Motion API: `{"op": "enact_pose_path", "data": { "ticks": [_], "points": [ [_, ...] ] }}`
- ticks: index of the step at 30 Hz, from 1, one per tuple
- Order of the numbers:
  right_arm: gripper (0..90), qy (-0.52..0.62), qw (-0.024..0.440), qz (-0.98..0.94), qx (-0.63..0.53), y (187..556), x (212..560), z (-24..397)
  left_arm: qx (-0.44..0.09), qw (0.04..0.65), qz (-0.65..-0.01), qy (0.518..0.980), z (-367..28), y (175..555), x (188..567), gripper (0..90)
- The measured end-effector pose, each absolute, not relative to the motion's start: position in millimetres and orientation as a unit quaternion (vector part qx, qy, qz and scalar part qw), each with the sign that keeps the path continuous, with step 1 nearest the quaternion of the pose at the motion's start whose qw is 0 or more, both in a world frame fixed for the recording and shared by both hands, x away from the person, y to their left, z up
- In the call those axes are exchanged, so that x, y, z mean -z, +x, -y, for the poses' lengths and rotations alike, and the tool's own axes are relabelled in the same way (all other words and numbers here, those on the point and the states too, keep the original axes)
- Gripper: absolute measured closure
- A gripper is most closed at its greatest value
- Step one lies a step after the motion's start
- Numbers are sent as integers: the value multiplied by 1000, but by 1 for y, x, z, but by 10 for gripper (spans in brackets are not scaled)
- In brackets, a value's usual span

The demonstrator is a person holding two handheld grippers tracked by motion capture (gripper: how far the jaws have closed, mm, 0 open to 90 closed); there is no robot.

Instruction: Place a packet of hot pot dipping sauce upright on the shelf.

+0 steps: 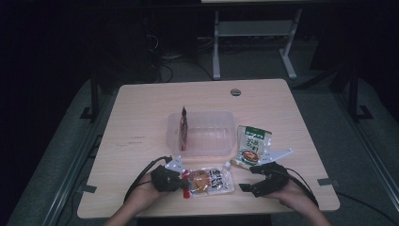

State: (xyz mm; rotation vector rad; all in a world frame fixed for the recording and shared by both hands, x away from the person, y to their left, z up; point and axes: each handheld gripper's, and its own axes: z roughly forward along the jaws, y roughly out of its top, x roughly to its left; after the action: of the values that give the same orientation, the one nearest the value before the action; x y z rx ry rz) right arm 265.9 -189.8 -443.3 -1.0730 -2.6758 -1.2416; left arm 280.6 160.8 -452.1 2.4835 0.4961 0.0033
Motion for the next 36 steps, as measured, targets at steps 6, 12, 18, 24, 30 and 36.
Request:
{"op": "enact_pose_path", "data": {
  "ticks": [6,12,18,24,30,36],
  "points": [
    [224,-347,27,849,397,271,447,179,-1,306,-189,933,-161,280,453,899],
    [338,-347,46,853,387,278,454,167,-4,305,-190,933,-160,279,453,899],
    [473,-349,55,853,383,286,458,159,-1,308,-193,932,-161,280,453,899],
    [525,-347,73,857,373,294,465,152,0,308,-194,931,-161,280,453,899],
    [592,-344,87,856,377,295,467,149,0,310,-195,930,-162,280,454,900],
    [649,-342,109,850,386,296,470,145,6,315,-201,928,-163,280,454,900]
  ]
}}
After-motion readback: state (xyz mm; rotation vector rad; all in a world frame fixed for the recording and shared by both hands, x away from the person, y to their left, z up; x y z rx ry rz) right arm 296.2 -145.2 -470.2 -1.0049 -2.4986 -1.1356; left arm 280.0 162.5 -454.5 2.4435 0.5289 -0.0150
